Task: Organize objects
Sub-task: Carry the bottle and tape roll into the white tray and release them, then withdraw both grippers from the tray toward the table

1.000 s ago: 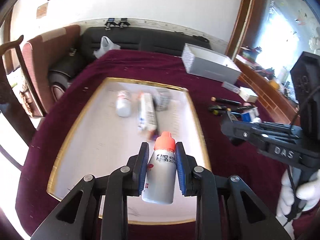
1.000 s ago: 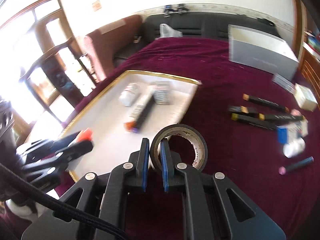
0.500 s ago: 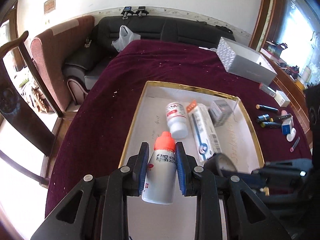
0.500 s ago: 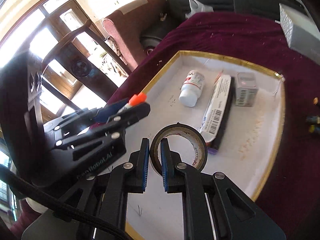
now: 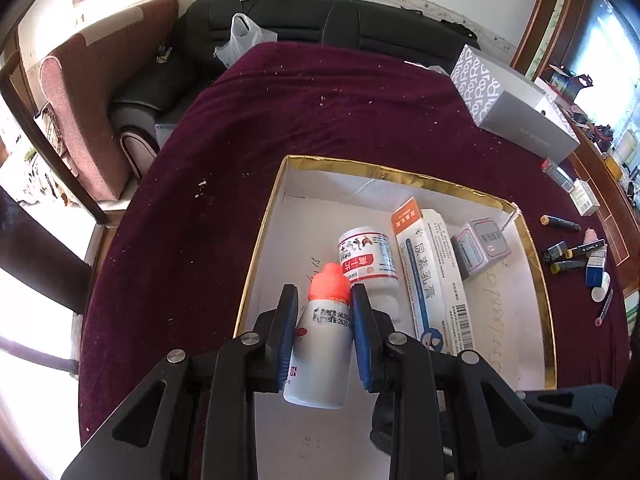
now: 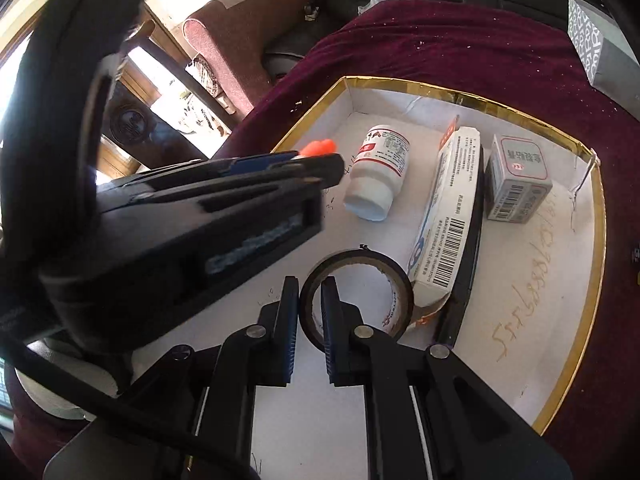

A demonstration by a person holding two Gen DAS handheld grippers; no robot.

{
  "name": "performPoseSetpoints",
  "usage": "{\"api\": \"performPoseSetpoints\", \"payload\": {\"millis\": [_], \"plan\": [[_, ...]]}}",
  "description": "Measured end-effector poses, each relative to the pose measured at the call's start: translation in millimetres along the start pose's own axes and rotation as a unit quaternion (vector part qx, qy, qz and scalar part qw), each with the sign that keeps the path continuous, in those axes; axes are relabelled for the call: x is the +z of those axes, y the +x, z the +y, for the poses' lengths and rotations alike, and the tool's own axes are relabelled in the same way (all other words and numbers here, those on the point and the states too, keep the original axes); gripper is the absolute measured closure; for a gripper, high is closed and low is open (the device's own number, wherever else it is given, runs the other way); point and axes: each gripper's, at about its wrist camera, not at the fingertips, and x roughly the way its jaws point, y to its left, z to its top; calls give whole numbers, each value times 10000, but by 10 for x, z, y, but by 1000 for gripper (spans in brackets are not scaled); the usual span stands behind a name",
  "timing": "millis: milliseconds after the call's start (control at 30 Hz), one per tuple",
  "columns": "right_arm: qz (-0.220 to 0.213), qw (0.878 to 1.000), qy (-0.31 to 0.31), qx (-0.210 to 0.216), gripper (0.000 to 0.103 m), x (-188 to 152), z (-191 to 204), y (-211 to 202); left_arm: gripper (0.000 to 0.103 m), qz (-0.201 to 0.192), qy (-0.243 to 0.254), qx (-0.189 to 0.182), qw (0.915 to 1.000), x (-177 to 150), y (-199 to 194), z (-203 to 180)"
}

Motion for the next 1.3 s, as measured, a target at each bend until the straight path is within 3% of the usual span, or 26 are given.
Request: {"api": "performPoseSetpoints", "payload": {"millis": [700,900,1033,1200,1300], "plan": [[181,9998,32,-44,91,23,-63,197,78,85,-539,-183,9983,65,161,158],[72,9999,-1,107,76,20,-88,96,66,64,-871,-573,9945,64,91,225],[-143,9998,-2,107,55,-15,-105,-88,59,-47,-911,-554,9943,36,-61,221],[-513,9986,95,83,50,-135,-257,-480,55,-256,-1017,-475,9933,-73,-370,210],[-850,9961,182,-178,45,-130,-423,-768,55,-368,-1004,-624,9923,-153,-553,108]]}}
